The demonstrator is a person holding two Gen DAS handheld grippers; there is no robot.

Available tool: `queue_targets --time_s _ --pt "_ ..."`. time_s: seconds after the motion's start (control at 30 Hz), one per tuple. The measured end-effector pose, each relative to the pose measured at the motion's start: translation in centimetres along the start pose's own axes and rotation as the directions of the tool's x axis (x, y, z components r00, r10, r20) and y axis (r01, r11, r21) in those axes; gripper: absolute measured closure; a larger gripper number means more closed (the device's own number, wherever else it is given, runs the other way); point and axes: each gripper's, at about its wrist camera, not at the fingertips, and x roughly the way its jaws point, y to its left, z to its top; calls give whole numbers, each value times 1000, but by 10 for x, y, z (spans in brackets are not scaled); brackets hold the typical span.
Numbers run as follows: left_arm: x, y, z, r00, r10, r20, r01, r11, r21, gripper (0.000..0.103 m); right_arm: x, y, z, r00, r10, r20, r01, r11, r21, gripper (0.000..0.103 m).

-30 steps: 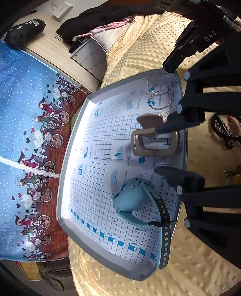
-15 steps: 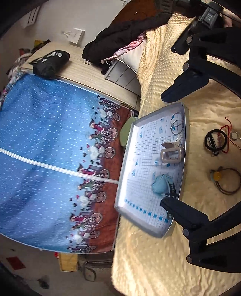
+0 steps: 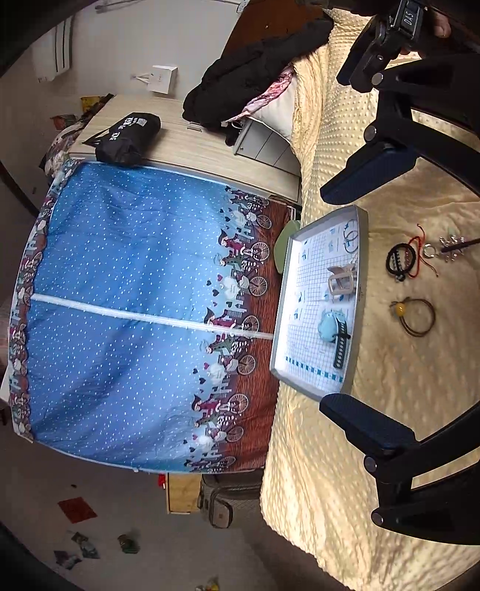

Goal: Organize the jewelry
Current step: 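Withdraw both open tools from the tray toward the remaining jewelry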

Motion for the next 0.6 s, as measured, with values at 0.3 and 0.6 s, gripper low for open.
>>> queue_targets --time_s 0.3,0.6 --pt "-49 26 -21 999 23 -26 -22 1000 18 0 -38 35 -34 999 9 -38 -12 997 -79 2" --pt "-71 50 -58 991 53 -126 -47 997 57 0 -38 54 -72 977 15 -213 -42 992 -122 2"
